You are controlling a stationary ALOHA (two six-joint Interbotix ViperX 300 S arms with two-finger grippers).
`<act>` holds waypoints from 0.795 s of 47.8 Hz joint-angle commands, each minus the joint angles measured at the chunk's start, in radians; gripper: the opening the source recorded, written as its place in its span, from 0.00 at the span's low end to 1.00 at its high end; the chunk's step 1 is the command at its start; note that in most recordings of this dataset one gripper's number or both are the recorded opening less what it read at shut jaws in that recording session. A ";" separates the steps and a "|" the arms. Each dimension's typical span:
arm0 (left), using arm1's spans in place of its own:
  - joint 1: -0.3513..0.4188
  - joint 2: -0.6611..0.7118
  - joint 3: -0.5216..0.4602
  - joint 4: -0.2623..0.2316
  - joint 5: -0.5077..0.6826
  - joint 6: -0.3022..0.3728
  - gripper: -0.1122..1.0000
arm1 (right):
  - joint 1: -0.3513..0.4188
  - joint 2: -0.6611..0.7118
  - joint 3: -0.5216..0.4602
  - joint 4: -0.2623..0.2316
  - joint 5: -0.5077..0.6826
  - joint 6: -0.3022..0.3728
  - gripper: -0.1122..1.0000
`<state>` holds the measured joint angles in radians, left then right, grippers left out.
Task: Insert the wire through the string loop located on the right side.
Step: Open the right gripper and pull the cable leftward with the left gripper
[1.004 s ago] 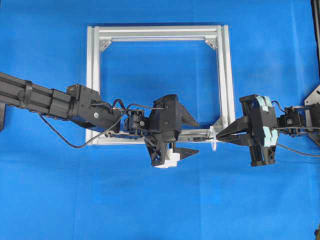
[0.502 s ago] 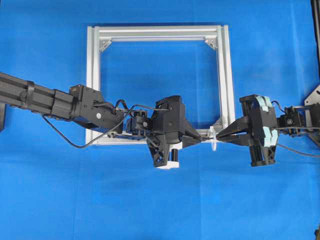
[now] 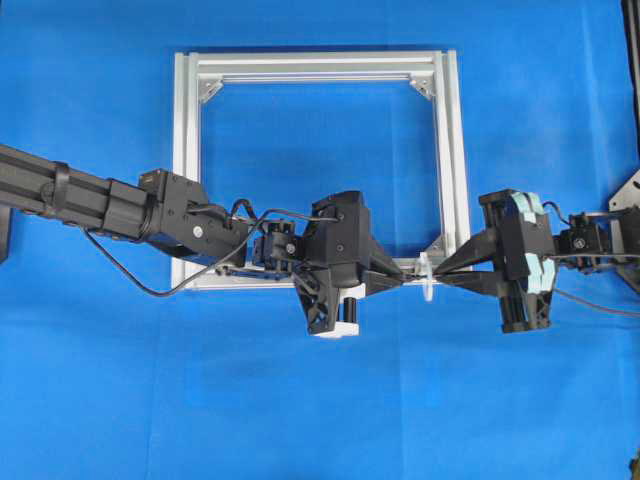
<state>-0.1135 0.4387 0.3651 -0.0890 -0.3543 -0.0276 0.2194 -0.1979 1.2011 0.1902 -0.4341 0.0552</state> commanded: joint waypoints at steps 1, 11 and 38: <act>-0.002 -0.017 -0.020 0.003 -0.009 0.000 0.18 | 0.000 -0.006 -0.012 0.020 -0.005 0.002 0.36; -0.002 -0.018 -0.020 0.003 -0.009 -0.002 0.18 | 0.000 -0.006 -0.009 0.034 0.000 0.000 0.90; -0.031 -0.272 0.299 0.003 -0.064 0.002 0.18 | 0.005 -0.006 -0.012 0.032 0.003 -0.003 0.96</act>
<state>-0.1335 0.2531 0.6090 -0.0890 -0.3866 -0.0276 0.2209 -0.1979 1.2011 0.2224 -0.4280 0.0537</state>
